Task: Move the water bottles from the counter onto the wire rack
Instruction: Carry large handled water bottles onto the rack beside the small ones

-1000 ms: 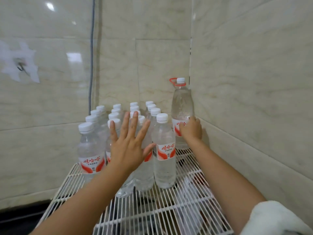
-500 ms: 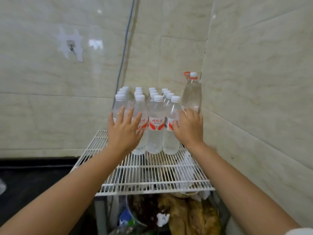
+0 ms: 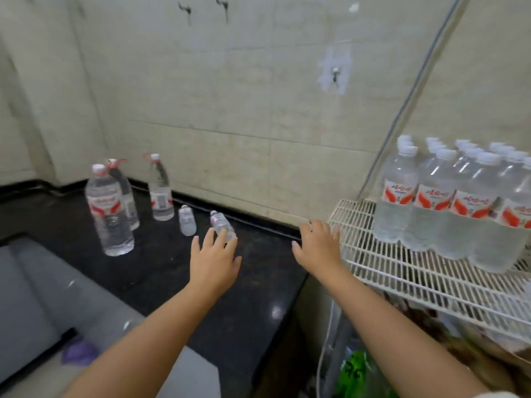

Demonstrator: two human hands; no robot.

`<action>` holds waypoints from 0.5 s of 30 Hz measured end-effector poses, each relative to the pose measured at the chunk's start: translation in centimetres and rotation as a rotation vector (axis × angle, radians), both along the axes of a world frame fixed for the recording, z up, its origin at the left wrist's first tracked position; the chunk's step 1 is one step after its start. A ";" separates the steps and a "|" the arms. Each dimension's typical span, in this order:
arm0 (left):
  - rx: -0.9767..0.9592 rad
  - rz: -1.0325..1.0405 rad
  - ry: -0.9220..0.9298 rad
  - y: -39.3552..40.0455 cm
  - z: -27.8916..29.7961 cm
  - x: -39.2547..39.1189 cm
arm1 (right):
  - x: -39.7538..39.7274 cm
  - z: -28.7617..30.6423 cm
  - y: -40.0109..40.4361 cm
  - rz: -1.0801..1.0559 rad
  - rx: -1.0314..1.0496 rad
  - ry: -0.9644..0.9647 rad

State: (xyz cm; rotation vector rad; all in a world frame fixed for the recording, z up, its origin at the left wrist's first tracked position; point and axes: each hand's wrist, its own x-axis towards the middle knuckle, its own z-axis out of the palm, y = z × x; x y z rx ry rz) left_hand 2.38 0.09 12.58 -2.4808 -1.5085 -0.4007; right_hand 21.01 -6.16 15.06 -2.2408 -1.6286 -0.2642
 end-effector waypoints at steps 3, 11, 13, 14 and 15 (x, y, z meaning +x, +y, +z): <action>-0.016 0.109 0.057 1.7 0.1 -6.2 | -6.0 -1.0 4.7 0.101 -0.076 -0.052; -0.076 0.270 0.017 10.9 -0.8 -22.8 | -22.5 -2.6 17.2 0.259 -0.119 -0.037; -0.075 0.281 0.010 13.4 -1.3 -26.1 | -26.1 -2.8 19.7 0.272 -0.135 -0.023; -0.084 0.291 0.005 14.6 -1.5 -27.5 | -27.7 -2.9 21.0 0.278 -0.139 -0.022; -0.096 0.305 -0.006 15.9 -1.6 -28.7 | -29.1 -3.0 22.2 0.286 -0.144 -0.022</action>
